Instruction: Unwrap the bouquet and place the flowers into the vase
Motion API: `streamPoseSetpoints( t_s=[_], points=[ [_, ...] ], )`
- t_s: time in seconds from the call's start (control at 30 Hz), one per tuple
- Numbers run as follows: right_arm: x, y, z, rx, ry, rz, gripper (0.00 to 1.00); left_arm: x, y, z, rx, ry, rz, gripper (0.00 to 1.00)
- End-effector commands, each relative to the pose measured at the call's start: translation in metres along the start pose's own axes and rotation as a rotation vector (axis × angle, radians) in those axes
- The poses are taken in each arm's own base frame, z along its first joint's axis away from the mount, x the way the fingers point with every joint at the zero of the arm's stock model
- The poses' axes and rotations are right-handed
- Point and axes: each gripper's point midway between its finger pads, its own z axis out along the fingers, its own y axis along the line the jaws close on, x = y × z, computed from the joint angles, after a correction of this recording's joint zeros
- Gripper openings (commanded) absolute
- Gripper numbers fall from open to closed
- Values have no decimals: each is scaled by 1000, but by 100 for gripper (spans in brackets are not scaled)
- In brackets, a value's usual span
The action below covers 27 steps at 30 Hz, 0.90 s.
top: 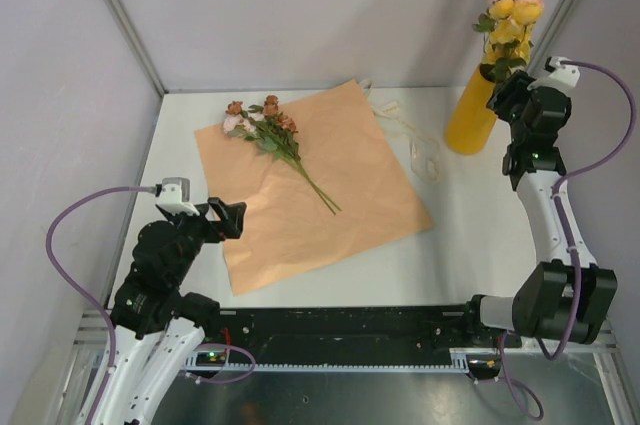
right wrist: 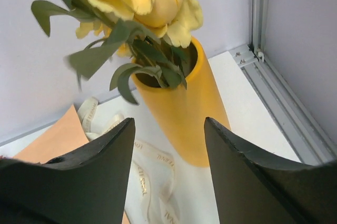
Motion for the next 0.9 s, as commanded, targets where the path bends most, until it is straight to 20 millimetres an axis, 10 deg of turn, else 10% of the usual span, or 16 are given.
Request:
streamPoseSetpoints(
  t_s=[0.0, 0.33, 0.67, 0.87],
  points=[
    [-5, 0, -29, 44, 74, 45, 62, -17, -8, -5, 27, -42, -5, 100],
    [59, 64, -89, -158, 314, 110, 59, -15, -3, -1, -4, -32, -12, 100],
    [202, 175, -141, -497, 570, -89, 57, -10, 4, 2, -44, -12, -23, 100],
    [253, 240, -154, -634, 627, -87, 49, -8, 3, 4, -38, 2, -15, 100]
  ],
)
